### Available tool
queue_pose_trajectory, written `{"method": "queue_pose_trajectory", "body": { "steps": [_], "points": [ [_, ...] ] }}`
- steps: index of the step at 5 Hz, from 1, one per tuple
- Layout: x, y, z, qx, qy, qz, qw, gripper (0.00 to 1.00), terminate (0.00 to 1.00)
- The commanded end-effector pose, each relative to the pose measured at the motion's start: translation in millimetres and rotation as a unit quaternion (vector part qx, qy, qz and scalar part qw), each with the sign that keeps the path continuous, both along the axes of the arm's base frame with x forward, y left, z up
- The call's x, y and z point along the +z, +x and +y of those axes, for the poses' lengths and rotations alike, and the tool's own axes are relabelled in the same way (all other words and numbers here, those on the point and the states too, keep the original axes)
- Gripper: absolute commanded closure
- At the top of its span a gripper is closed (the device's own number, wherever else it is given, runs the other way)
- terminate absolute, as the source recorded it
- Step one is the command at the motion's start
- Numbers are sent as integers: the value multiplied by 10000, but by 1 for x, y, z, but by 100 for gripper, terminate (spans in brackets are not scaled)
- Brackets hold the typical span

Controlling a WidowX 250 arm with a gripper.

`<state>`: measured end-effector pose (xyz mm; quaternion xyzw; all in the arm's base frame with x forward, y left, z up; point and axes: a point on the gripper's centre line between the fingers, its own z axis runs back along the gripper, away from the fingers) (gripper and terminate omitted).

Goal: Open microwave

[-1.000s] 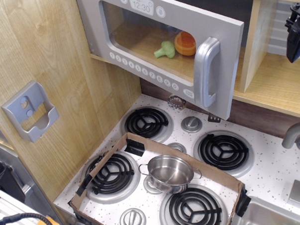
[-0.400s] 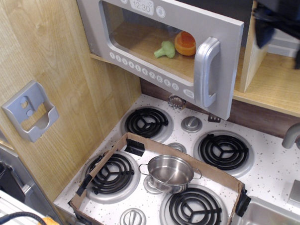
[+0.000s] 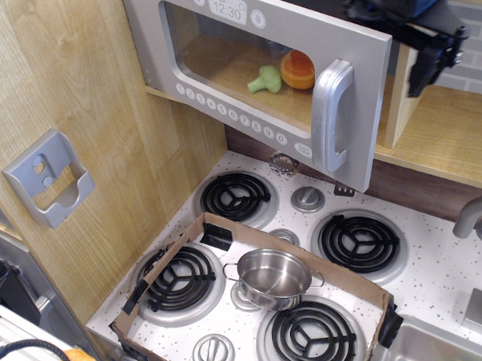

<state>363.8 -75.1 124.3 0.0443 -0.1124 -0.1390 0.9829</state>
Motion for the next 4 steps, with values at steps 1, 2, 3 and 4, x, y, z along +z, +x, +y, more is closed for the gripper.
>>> {"method": "queue_pose_trajectory", "body": {
  "steps": [1, 2, 3, 4],
  "points": [
    [22, -54, 29, 862, -313, -138, 9957, 0, 0],
    [13, -71, 47, 909, -360, -265, 9949, 0, 0],
    [2, -89, 74, 982, -550, -302, 9932, 0, 0],
    [-9, -105, 100, 1067, -546, -398, 9920, 0, 100]
  ]
}}
